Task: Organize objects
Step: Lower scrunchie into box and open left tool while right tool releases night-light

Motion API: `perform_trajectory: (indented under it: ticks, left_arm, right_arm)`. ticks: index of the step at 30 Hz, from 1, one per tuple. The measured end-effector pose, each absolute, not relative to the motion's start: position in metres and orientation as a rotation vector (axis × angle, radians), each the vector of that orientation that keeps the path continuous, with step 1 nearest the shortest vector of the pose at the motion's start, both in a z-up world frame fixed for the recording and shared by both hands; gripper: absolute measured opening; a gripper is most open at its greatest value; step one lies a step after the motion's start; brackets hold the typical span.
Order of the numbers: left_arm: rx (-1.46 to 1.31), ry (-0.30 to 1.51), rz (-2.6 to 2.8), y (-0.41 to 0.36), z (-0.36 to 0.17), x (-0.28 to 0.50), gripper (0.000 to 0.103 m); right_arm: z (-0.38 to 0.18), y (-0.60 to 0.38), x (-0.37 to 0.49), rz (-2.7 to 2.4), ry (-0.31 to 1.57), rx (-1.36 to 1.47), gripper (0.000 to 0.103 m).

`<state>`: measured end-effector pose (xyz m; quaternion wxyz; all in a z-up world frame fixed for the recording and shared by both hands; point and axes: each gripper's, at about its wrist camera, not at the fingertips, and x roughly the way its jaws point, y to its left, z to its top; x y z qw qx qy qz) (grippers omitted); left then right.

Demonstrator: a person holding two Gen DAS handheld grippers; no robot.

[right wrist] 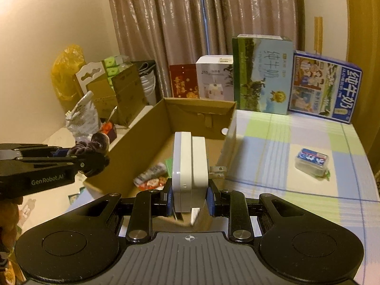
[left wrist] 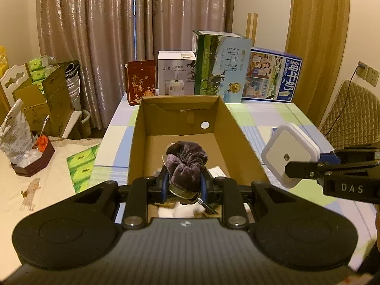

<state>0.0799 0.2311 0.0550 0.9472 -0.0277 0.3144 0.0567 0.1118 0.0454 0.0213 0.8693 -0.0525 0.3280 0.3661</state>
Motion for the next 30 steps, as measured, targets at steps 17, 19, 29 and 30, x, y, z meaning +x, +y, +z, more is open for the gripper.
perform_trajectory:
  ticks: [17, 19, 29, 30]
  left_arm:
    - [-0.023, 0.706, 0.070, 0.259, 0.012, 0.153, 0.028]
    - [-0.026, 0.714, 0.089, 0.262, 0.006, 0.160, 0.043]
    - [-0.041, 0.699, 0.112, 0.274, 0.003, 0.155, 0.045]
    - [-0.042, 0.699, 0.115, 0.274, 0.003, 0.153, 0.045]
  right_arm:
    - [-0.004, 0.085, 0.177, 0.761, 0.741, -0.078, 0.024]
    - [-0.008, 0.087, 0.182, 0.759, 0.747, -0.074, 0.024]
    - [-0.019, 0.091, 0.194, 0.765, 0.765, -0.058, 0.024]
    - [-0.019, 0.091, 0.195, 0.767, 0.766, -0.057, 0.024]
